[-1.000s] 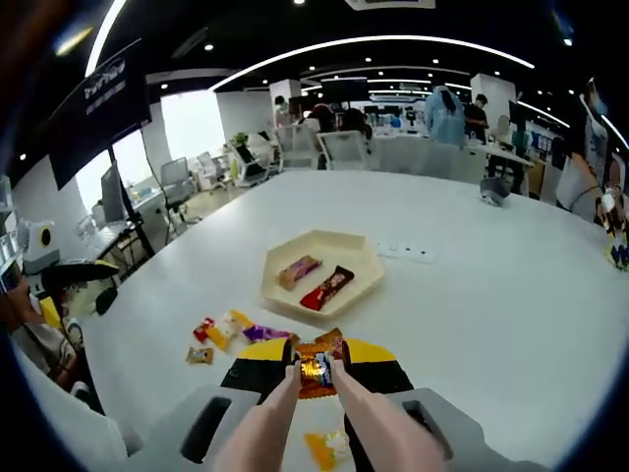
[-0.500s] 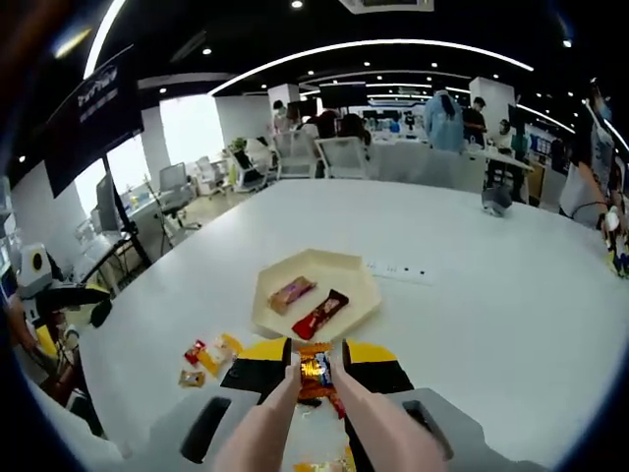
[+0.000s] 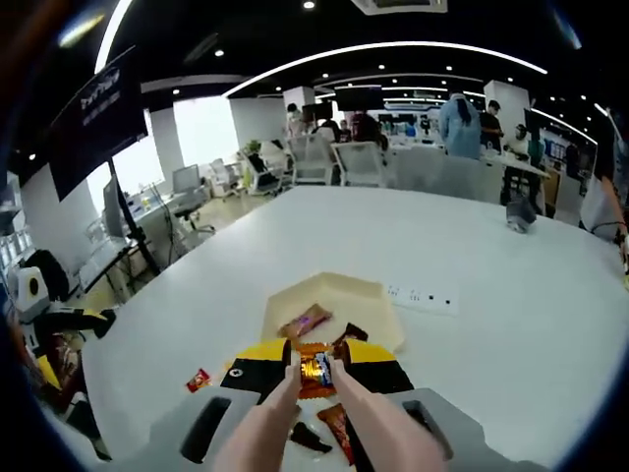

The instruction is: Place the target food into the container with the food tongs after gripping and lifting it, then release it inside without dropping or visibly crushing the food.

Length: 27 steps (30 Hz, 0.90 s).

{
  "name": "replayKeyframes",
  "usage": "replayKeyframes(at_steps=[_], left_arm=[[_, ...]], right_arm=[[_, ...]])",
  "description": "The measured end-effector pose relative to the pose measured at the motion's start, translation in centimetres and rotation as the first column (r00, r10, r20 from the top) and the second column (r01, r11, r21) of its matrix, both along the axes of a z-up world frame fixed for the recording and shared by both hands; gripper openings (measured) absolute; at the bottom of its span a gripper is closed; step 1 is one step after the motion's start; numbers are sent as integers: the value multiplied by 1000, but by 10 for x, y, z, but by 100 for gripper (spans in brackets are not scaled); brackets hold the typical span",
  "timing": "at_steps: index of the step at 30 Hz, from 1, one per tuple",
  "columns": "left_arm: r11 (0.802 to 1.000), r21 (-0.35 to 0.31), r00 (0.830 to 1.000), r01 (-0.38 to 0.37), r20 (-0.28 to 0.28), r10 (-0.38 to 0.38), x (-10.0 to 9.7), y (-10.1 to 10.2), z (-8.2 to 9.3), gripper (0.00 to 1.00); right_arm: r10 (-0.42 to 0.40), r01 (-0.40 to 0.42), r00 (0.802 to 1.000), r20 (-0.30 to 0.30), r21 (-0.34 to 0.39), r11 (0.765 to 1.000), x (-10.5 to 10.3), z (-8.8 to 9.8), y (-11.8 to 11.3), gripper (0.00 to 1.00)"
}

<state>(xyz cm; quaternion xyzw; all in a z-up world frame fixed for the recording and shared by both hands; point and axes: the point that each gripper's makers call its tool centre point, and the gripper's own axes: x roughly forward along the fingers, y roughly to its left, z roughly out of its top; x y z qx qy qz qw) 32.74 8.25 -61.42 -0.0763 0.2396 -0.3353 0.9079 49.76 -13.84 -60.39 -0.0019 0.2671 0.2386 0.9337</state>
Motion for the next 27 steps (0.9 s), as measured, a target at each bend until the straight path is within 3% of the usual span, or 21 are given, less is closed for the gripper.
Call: replayKeyframes(at_steps=[16,27], left_arm=[[997,12,997,-72,-34,72,-5,14,-8,98],[992,12,992,-122,-38,122,-5,30,-8,98]], right_arm=[[82,-82,997,7,-7,997,55,-3,42,20],[127,-126,991,32,-13,992,72,6,61,20]])
